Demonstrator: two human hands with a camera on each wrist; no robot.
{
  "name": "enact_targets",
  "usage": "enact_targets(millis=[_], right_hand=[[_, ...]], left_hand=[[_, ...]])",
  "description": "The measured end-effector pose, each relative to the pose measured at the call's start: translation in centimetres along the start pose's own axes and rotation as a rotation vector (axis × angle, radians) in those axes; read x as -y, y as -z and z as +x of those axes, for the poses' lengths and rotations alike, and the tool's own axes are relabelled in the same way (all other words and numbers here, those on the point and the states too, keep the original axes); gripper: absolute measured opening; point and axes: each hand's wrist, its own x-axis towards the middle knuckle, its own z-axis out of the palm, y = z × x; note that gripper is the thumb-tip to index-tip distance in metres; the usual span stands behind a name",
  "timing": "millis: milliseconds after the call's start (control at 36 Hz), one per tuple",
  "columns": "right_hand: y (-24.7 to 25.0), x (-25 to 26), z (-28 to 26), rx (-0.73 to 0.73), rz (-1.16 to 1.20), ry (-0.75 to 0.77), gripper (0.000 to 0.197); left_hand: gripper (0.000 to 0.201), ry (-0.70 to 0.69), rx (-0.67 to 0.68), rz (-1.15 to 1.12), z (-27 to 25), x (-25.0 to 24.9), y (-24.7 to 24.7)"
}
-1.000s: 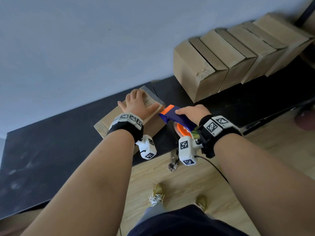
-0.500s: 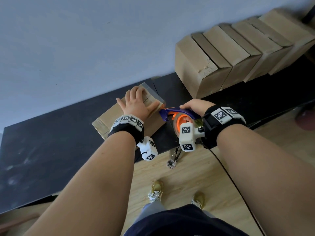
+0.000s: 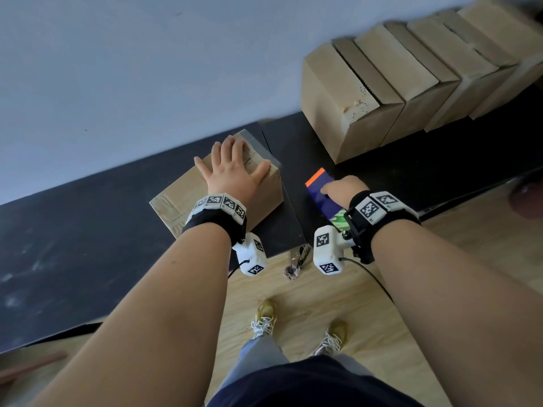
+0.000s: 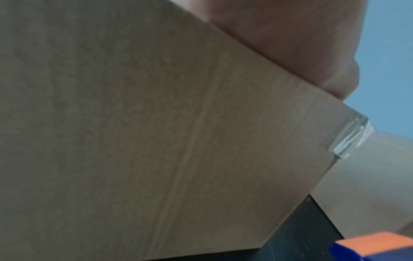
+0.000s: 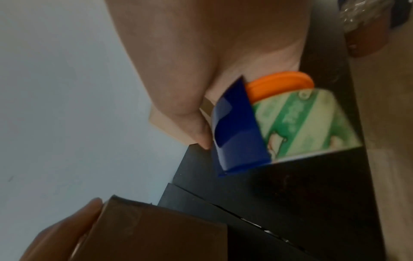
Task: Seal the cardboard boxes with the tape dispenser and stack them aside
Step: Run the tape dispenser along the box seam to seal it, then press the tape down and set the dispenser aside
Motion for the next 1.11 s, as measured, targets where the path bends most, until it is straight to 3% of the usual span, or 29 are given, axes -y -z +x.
enact_targets(millis=[111, 194, 250, 361, 528, 583, 667, 750, 861, 1000, 1111], right_hand=[[-1.1, 0.8, 0.7, 0.003, -0.121, 0.028, 0.043], [-2.2, -0.2, 1.4, 0.047, -0.068, 0.234, 0.059], [-2.8, -0.7, 1.6, 0.059, -0.068, 0.279, 0.065], [-3.9, -0.6, 1.8, 0.059, -0.166, 0.195, 0.047], [-4.3, 0.0, 1.8, 0.082, -0.197, 0.222, 0.047], [-4.0, 0.8, 1.3, 0.092, -0.139, 0.149, 0.044], [-3.5, 2.0, 0.5, -0.065, -0.165, 0.082, 0.031], [-3.4, 2.8, 0.2, -0.134, 0.0, 0.218, 0.021], [-3.1, 4.1, -0.9, -0.024, 0.419, 0.264, 0.02], [-3.0, 5.4, -1.9, 0.076, 0.478, 0.363, 0.017], [-3.5, 6.6, -1.8, 0.074, 0.415, 0.378, 0.014]], left_hand=[[0.07, 0.0, 0.012, 0.011, 0.1, 0.1, 0.0], [0.069, -0.002, 0.007, 0.01, 0.1, 0.1, -0.1], [0.069, 0.0, -0.001, 0.013, 0.1, 0.1, -0.1], [0.068, 0.003, -0.02, -0.021, 0.1, 0.3, -0.1], [0.061, 0.007, -0.017, -0.081, 0.2, 0.5, 0.0], [0.053, 0.017, -0.01, -0.128, 0.4, 0.6, 0.0], [0.043, 0.028, 0.01, -0.186, 0.8, 0.8, 0.3], [0.041, 0.012, 0.029, -0.163, 1.2, 1.1, 1.1], [0.039, 0.014, 0.055, -0.127, 1.6, 1.3, 2.2], [0.038, 0.091, 0.081, -0.135, 2.0, 1.6, 2.9], [0.034, 0.137, 0.077, -0.161, 2.3, 2.3, 3.7]])
